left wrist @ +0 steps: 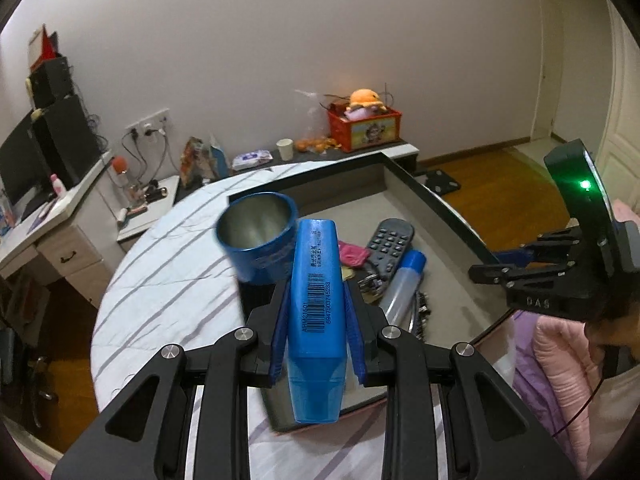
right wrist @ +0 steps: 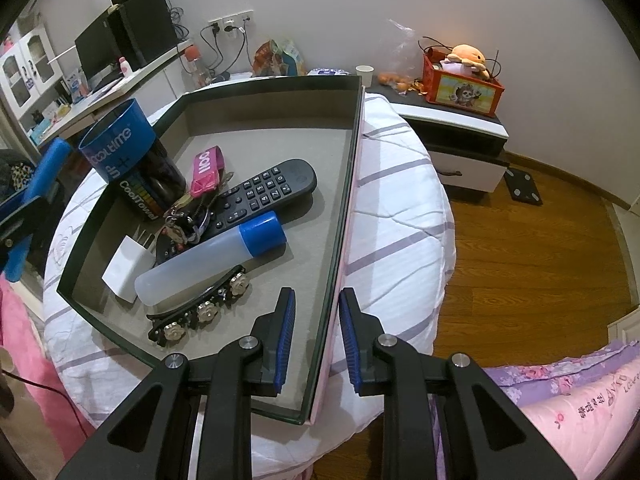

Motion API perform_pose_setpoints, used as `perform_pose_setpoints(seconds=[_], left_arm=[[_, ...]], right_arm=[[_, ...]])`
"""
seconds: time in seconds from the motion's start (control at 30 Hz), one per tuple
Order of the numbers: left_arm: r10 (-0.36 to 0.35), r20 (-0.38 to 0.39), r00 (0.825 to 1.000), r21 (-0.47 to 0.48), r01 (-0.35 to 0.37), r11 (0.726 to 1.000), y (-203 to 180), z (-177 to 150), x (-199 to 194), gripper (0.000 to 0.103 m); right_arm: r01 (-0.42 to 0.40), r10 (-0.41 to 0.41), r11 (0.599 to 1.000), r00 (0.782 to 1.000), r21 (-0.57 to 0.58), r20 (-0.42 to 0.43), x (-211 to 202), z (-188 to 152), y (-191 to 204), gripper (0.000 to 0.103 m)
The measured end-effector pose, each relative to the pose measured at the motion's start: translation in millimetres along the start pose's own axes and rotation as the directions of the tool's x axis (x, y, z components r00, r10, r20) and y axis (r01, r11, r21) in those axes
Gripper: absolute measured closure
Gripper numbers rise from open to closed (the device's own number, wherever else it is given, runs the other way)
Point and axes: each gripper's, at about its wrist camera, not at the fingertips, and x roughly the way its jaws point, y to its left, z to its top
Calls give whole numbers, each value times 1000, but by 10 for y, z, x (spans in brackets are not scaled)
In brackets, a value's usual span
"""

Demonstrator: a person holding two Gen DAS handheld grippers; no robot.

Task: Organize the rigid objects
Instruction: 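Lower the marker into the tray beside the bottle and open the left gripper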

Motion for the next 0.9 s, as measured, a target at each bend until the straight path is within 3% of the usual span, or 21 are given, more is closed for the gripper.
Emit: perform_pose_setpoints(seconds=[0.23, 0.4, 0.63, 0.7, 0.77, 0.9], left_arm=[[-62, -59, 996, 6, 62, 998, -229, 166, 365, 77], [-142, -156, 977, 12, 146, 989, -456, 133, 731, 77], [-140, -200, 970, 24, 148, 989, -595, 29, 887, 74], [-137, -190, 972, 16, 143, 990, -577, 25, 831, 50], [-125, -154, 980, 11, 128, 992, -508, 13, 723, 34], [-111, -102, 989, -24, 109, 994, -357, -35, 509, 17]], right_arm=[[-58, 57, 998, 998, 25, 19, -9, -25, -94, 80], [-78, 77, 996, 997, 32, 26, 0, -30, -121, 80], [-84, 84, 996, 996, 31, 26, 15, -22, -134, 80], [-85, 84, 996, 996, 33, 26, 18, -21, -133, 80], [-82, 81, 996, 996, 35, 26, 16, -19, -123, 80], [-69, 68, 997, 997, 38, 29, 11, -15, -95, 80]])
